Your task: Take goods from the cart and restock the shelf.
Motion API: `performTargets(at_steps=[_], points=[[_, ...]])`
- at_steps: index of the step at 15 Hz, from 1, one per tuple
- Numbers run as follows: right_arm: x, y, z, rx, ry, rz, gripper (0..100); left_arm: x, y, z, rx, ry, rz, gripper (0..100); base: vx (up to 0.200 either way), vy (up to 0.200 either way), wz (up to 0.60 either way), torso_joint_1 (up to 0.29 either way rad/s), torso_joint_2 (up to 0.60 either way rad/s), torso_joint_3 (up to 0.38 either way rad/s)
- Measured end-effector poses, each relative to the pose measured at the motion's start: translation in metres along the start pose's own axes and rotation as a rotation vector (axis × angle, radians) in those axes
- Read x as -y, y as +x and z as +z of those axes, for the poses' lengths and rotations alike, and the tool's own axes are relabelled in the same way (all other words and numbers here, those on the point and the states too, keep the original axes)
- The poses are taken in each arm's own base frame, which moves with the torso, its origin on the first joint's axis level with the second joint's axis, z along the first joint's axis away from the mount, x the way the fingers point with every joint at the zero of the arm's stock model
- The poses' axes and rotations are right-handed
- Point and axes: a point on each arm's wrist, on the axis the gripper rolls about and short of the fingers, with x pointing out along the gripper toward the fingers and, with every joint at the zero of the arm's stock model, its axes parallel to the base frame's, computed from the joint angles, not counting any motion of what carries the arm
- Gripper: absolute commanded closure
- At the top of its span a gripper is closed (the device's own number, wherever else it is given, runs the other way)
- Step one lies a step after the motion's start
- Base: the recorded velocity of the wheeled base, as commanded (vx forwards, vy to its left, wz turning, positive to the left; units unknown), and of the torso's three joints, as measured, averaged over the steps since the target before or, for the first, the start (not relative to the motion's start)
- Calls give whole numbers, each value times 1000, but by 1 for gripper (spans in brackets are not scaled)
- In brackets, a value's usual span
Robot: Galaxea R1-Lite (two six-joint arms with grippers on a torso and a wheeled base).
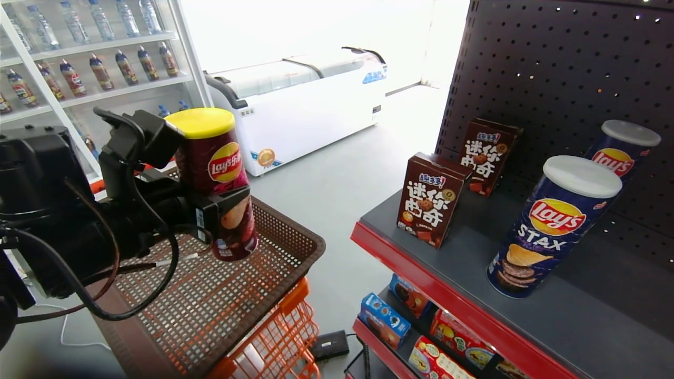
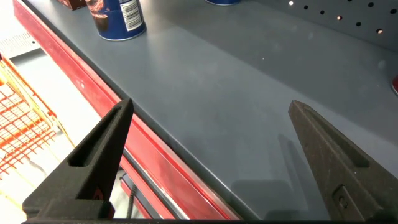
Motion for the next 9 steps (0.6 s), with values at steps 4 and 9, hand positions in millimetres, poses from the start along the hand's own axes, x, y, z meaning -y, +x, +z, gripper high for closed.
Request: performTargets(at_steps=[4,9], points=[[0,0,0,0,0,0,0,15,-14,6,33,7,-51,100,0,0,0,0,0,0],[0,0,0,0,0,0,0,32,-30,10,-49,3,-138,100,0,0,0,0,0,0]])
